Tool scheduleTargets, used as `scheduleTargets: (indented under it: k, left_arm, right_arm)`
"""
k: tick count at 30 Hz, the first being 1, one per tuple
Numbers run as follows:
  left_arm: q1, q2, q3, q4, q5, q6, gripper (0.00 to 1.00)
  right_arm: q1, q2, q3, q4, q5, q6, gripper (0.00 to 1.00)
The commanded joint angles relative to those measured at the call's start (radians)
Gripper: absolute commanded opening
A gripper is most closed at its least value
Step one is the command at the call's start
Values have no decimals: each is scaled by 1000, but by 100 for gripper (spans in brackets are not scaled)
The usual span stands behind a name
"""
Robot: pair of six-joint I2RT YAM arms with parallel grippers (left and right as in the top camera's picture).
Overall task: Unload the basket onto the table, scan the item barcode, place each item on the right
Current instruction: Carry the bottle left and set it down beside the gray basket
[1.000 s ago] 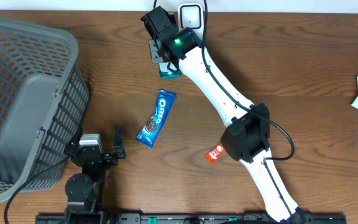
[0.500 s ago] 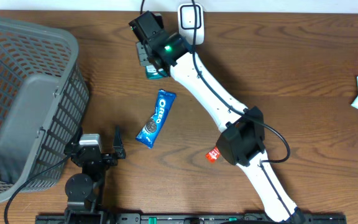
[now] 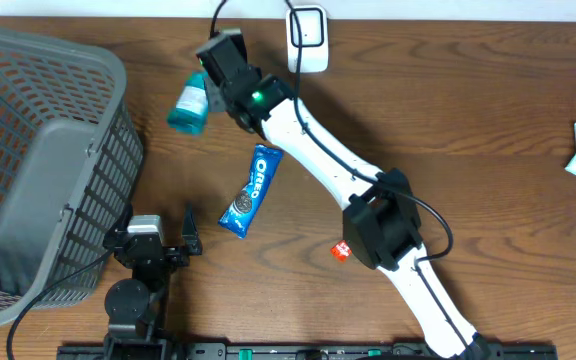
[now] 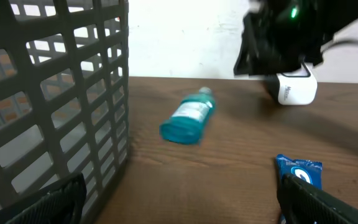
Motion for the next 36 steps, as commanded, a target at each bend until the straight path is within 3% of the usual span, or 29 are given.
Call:
scheduleTargets:
  k: [1,3,4,9,11,14,19,21,26,28,29,32,33,34,36]
  left_arm:
    - [-3,-1,-19,-37,-24,13,98]
    - [-3,-1,-19,-37,-24,14,98]
    - [-3,-1,-19,-37,-24,13,98]
    - [-3,-1,-19,-37,-24,14,98]
    - [-3,-1,-19,-37,-24,13,98]
    - [-3,-1,-19,-37,-24,13,98]
    - [-3,-1,-19,-37,-24,13,98]
    - [-3,-1,-19,-37,-24,13,98]
    - [-3,-1,-19,-37,-24,14,98]
    - [-3,-1,-19,-37,-24,14,98]
    - [-3,-1,-19,-37,-24,14,98]
    - [-3,-1,-19,-37,-24,14,98]
    - [-3,-1,-19,-37,-24,14,98]
    - [-3,-1,-19,-37,-24,14,98]
    - [-3,-1,-19,-37,-24,14,98]
  right_arm:
    - [10,-7,-8,12,7,-4,41]
    - [10,-7,-8,12,5,-5,68]
    - [10,-7,-8,8,-4,-8,76]
    - [8,-7,-8,-35,-75,-45,90]
    - [8,-7,-8,-23,-75,-33,93]
    - [3,-7,-8,-4,-74,101,99]
    - [-5,4,-8,69,-31,279,99]
    - [-6,15,-8,123,-38,261,99]
    - [-6,71,-8,359,-152,0,99]
    - [-6,96,-8,415,-134,6,93]
    - [-6,111,-8,452,-127,9,85]
    - [-6,161,-8,584,-127,11,21]
    - [-5,171,-8,618,-127,11,11]
    - [-3,180,-8,655,-124,11,1]
    - [1,203,-8,745,-120,3,1]
